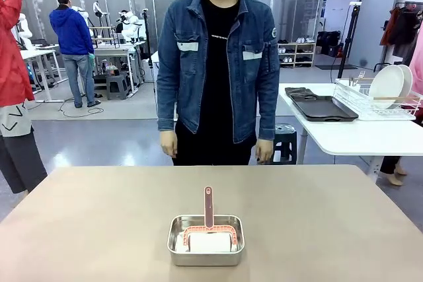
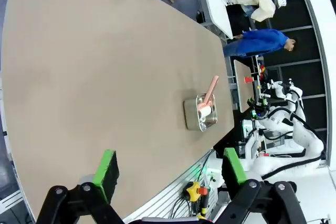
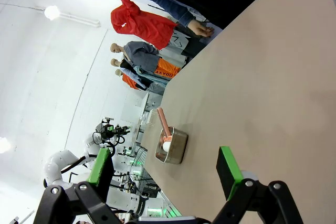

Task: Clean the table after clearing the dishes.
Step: Place the Lint Roller back on top of the Airtight Container.

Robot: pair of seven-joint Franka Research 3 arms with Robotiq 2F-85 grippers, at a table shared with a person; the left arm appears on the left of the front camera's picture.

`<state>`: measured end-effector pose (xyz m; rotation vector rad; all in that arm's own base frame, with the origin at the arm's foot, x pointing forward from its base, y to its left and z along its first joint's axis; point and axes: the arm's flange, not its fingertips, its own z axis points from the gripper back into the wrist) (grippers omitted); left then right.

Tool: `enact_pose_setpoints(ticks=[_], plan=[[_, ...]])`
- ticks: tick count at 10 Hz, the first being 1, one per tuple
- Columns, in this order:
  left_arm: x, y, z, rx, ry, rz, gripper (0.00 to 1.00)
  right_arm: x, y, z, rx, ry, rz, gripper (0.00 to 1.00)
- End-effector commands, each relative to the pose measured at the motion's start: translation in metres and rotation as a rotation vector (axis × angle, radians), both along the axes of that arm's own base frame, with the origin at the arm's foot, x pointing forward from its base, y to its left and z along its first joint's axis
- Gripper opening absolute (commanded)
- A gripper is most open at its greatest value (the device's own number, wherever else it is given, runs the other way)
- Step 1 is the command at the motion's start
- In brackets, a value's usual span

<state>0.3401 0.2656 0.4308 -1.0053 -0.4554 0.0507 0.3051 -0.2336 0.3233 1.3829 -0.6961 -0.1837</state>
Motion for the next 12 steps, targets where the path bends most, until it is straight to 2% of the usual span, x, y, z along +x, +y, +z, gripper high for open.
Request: enact_pose_setpoints(ticks=[1, 12], plan=[[-0.0007, -0.0011, -0.0011, -0.005, -0.004, -0.014, 1.0, -0.0008, 0.0009, 0.0018, 0.008, -0.013, -0.009, 1.0], [-0.0007, -0.0011, -0.0011, -0.005, -0.004, -0.014, 1.0, -0.0008, 0.0009, 0.0018, 0.008, -0.013, -0.009, 1.0]])
